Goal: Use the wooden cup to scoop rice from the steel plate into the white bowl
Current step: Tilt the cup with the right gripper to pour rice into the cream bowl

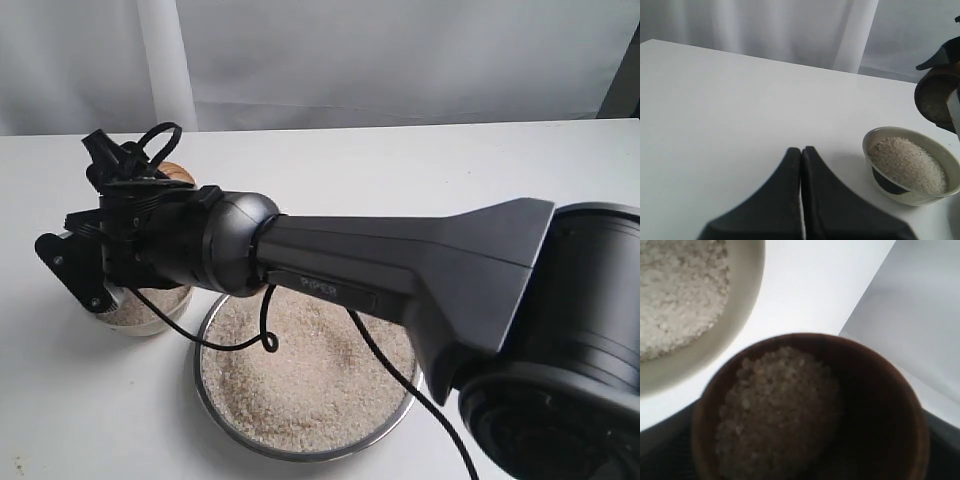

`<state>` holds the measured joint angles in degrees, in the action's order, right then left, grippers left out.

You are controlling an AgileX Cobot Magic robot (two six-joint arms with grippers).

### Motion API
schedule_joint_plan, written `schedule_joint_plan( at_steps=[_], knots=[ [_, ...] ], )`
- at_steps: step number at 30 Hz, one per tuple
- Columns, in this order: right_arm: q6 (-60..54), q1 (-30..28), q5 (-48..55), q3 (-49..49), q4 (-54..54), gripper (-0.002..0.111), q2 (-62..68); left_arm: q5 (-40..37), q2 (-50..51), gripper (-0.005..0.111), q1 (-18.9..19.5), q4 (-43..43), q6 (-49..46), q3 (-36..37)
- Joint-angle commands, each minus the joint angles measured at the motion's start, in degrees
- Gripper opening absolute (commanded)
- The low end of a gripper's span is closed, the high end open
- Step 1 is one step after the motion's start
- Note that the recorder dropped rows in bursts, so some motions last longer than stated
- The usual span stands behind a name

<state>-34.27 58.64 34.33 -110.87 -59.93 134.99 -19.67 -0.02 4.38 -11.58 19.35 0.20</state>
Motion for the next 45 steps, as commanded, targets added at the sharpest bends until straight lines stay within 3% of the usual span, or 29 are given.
schedule_joint_plan(
  at_steps=[1, 18, 45],
  knots=[
    [0.4, 0.1, -1.1, -0.5, -5.6, 0.0, 0.0, 0.3, 0.0, 0.0, -0.4, 0.3, 0.1, -0.2],
    [4.8, 0.1, 0.9, -0.5, -22.7, 0.0, 2.5, 0.3, 0.0, 0.0, -0.4, 0.3, 0.1, -0.2],
    [4.8, 0.2, -0.8, -0.5, -37.7, 0.0, 2.5, 0.3, 0.0, 0.0, -0.4, 0.3, 0.1, -0.2]
  ],
)
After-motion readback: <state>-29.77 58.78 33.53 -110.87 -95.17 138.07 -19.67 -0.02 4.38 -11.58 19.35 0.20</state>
